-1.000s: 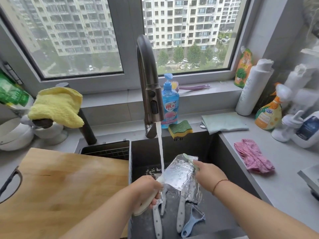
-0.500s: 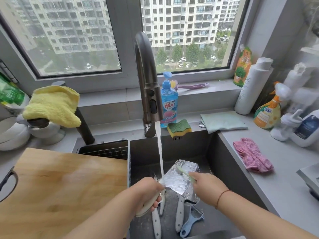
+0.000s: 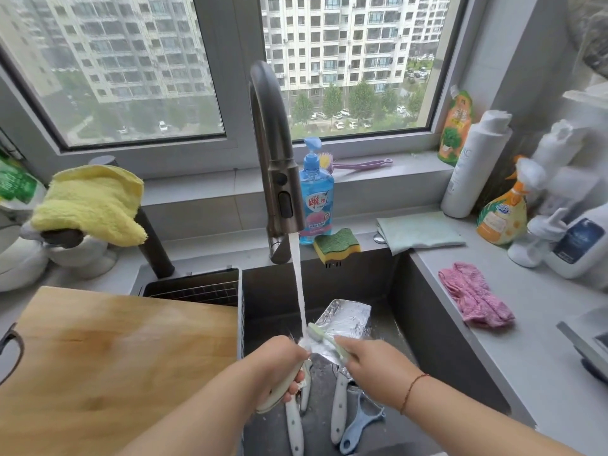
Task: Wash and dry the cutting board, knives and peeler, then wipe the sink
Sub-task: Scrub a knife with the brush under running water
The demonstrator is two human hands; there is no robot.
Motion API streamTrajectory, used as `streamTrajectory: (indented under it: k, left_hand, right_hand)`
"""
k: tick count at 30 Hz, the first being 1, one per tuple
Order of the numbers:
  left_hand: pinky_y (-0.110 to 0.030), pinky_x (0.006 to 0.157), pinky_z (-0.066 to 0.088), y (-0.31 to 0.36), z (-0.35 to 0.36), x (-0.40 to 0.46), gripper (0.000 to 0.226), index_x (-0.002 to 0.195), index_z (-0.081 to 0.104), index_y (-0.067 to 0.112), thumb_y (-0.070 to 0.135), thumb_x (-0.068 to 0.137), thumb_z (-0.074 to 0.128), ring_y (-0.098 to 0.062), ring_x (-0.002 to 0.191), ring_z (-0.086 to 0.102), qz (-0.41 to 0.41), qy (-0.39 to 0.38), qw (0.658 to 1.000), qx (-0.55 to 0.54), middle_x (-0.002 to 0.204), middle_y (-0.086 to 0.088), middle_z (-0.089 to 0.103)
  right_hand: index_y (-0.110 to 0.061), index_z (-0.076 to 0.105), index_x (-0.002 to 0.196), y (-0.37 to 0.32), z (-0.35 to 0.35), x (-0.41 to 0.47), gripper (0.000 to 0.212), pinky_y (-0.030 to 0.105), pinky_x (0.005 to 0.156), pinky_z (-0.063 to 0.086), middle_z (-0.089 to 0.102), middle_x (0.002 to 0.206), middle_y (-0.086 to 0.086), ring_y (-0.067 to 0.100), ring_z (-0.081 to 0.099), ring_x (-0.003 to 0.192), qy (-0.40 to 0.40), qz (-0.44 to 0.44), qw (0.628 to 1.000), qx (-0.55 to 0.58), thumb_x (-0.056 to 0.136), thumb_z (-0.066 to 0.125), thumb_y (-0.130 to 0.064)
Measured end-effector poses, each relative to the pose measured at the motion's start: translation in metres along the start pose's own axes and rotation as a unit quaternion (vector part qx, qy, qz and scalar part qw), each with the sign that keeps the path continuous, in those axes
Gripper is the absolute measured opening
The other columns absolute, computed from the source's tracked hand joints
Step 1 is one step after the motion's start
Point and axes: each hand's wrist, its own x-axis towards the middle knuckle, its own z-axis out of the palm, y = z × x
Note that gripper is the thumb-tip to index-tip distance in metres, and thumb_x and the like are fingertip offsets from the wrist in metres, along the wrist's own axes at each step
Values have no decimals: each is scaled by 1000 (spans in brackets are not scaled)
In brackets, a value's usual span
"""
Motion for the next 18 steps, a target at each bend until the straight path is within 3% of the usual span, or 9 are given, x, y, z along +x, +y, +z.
streamTrajectory:
  k: [5,8,13,18]
  left_hand:
    - [-23,45,37,3,0,-1,28,94,54,4,30,98,47,-13,46,43,14,0,1000,-18,65,-5,50]
    - [-24,46,38,3,-2,0,37,92,57,2,35,100,40,-15,47,44,-5,5,999,-35,64,-6,52]
    - [-20,43,39,1,0,5,40,101,56,2,34,102,31,-17,43,46,-36,32,996,-70,63,-9,55]
    - [-20,41,40,1,2,2,39,99,55,6,36,103,30,-17,42,47,-33,40,996,-78,65,-10,57]
  right_hand:
    - [-33,49,130,13,-15,28,40,31,68,46,65,98,6,25,60,82,18,37,999,-15,95,36,-19]
    - [-32,46,135,23,-24,27,40,31,74,47,63,98,4,24,60,86,26,44,998,-28,99,31,-22]
    - [-30,49,130,9,-12,9,35,34,82,50,65,111,7,25,61,95,13,-32,999,-23,101,29,-30]
    - [-39,45,138,33,-31,32,38,27,83,45,63,123,0,18,60,100,65,41,997,2,102,34,-35]
